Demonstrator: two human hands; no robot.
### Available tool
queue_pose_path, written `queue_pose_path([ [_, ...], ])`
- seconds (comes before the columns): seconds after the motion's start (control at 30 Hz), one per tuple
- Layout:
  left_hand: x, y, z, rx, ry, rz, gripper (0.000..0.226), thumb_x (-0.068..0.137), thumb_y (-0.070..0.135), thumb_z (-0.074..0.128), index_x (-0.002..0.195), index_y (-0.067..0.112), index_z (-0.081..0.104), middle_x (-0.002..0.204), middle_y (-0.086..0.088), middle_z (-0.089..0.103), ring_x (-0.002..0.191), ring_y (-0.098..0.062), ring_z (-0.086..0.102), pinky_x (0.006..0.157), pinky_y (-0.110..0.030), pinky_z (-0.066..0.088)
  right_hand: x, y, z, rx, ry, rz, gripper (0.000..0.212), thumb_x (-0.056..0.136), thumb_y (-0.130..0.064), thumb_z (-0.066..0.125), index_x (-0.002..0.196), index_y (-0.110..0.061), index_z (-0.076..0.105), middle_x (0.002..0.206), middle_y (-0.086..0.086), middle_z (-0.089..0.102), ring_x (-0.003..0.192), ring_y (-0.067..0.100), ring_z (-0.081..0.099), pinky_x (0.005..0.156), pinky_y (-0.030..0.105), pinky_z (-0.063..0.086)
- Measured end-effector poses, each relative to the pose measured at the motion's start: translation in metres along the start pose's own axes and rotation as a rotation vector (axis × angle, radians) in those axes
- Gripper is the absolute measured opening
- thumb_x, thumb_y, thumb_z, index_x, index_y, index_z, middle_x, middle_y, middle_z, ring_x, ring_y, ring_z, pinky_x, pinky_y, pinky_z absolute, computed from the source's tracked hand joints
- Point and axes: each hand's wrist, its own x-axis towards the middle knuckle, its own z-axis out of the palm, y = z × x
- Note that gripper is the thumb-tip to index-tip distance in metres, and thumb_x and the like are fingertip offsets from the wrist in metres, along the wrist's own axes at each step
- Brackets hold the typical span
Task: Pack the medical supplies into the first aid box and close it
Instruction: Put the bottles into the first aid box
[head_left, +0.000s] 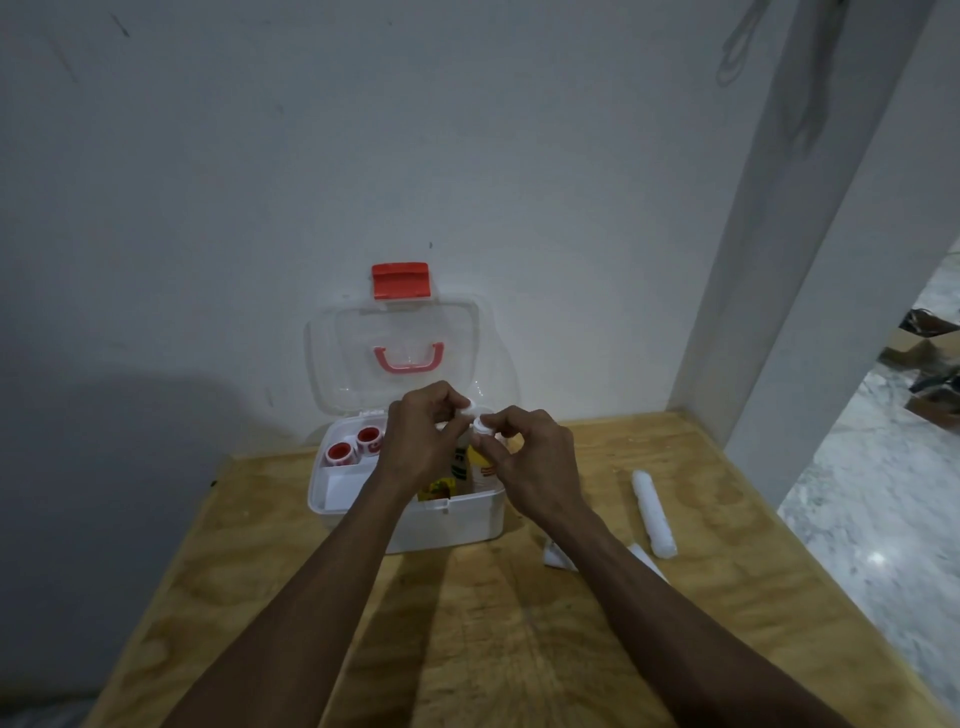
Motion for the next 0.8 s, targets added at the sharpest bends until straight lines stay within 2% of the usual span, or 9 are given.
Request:
queue_pose_path([
  [0.1,-0.002,-0.004,-0.002,0.005,0.003,0.018,0.011,0.084,0.014,0.073,0.095,0.012,0.071,0.098,-0.001,0.073,0.089,-0.009,0.068,0.078,-0.017,0.051,-0.001,0.003,0.002,-0.009,-0.007,0.026,0.020,0.084,-0.035,0.073,0.100,-0.025,0.075,0.096,-0.006,0.073,0.095,0.014,0.058,0.080,0.042,0.050],
  [0.33,-0.004,-0.002,-0.007,0.042,-0.012,0.031,0.016,0.084,0.012,0.073,0.099,0.012,0.074,0.101,-0.002,0.074,0.090,-0.010,0.067,0.085,-0.026,0.051,-0.001,-0.001,-0.002,0.014,-0.027,0.047,0.023,0.081,-0.035,0.076,0.102,-0.025,0.076,0.101,-0.006,0.073,0.099,0.013,0.057,0.081,0.033,0.049],
  [0.57,-0.008,-0.004,-0.011,0.082,-0.009,0.045,0.020,0.086,0.015,0.072,0.106,0.014,0.075,0.106,-0.002,0.074,0.092,-0.006,0.065,0.081,-0.016,0.045,-0.001,-0.002,-0.004,0.038,-0.045,0.042,0.023,0.081,-0.036,0.076,0.102,-0.025,0.076,0.103,-0.006,0.073,0.098,0.010,0.058,0.080,0.030,0.050],
  [0.6,-0.008,-0.004,-0.011,0.089,-0.009,0.043,0.021,0.086,0.015,0.071,0.106,0.014,0.075,0.107,-0.001,0.074,0.092,-0.005,0.065,0.082,-0.016,0.044,-0.001,-0.002,-0.004,0.033,-0.049,0.044,0.024,0.081,-0.037,0.076,0.102,-0.025,0.076,0.103,-0.007,0.073,0.097,0.009,0.058,0.080,0.028,0.050],
  [0.7,-0.009,-0.003,-0.011,0.105,-0.007,0.041,0.021,0.086,0.016,0.071,0.107,0.015,0.074,0.109,-0.001,0.074,0.093,-0.004,0.064,0.084,-0.019,0.047,-0.001,-0.003,-0.006,0.027,-0.058,0.035,0.026,0.081,-0.036,0.076,0.104,-0.024,0.076,0.105,-0.007,0.073,0.093,0.001,0.054,0.074,0.008,0.038],
  [0.8,-0.009,0.000,-0.012,0.122,-0.005,0.036,0.022,0.087,0.017,0.071,0.108,0.014,0.074,0.111,-0.002,0.073,0.095,-0.006,0.064,0.086,-0.023,0.047,0.000,-0.003,-0.008,0.021,-0.061,0.035,0.027,0.082,-0.037,0.075,0.106,-0.025,0.075,0.106,-0.007,0.073,0.094,0.002,0.054,0.071,0.004,0.033],
])
